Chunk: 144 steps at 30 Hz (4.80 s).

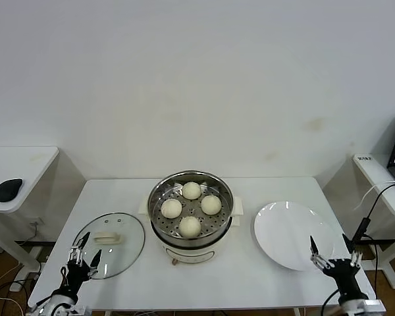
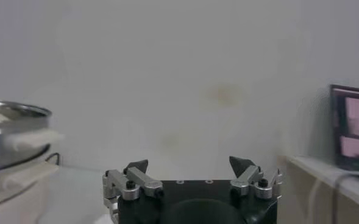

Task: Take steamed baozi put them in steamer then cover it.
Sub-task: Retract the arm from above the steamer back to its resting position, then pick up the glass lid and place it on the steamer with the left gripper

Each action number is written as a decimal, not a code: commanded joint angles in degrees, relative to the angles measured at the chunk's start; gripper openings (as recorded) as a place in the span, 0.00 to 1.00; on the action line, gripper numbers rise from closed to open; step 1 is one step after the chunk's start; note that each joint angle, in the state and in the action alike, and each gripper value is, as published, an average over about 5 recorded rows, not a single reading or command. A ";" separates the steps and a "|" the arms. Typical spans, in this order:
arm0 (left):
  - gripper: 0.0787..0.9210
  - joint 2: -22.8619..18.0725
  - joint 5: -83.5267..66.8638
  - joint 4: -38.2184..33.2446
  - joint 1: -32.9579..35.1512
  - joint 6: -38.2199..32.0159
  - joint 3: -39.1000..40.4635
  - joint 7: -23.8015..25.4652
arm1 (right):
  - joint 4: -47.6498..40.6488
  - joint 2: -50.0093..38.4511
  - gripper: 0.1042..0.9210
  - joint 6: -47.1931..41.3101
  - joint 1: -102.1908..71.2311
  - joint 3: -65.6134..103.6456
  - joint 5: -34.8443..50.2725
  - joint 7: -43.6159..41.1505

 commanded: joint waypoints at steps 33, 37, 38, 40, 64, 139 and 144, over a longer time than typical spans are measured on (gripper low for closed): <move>0.87 2.12 8.05 22.19 -22.32 -0.36 9.84 -0.18 | -2.43 5.93 0.88 1.18 -2.73 2.01 -3.53 -0.34; 0.78 2.27 7.81 22.65 -22.32 -0.46 9.80 -0.34 | -2.61 5.90 0.88 1.24 -2.72 1.99 -3.65 -0.39; 0.75 2.26 7.73 22.76 -22.31 -0.48 9.79 -0.37 | -2.64 5.90 0.88 1.26 -2.73 1.95 -3.72 -0.39; 0.68 2.17 7.61 23.00 -22.30 -0.54 9.78 -0.46 | -2.62 5.92 0.88 1.30 -2.73 1.79 -3.89 -0.41; 0.08 3.29 2.64 7.71 -12.91 0.86 1.55 -3.15 | -1.49 5.57 0.88 1.92 -2.86 -0.87 -6.04 -0.58; 0.08 -13.62 21.74 -2.51 -39.92 36.50 44.94 25.74 | -3.16 6.78 0.88 3.33 -3.16 -7.36 -19.78 3.55; 0.08 -12.44 21.66 -3.39 -39.17 36.11 43.41 25.79 | -3.63 6.78 0.88 3.69 -3.26 -7.64 -20.24 3.47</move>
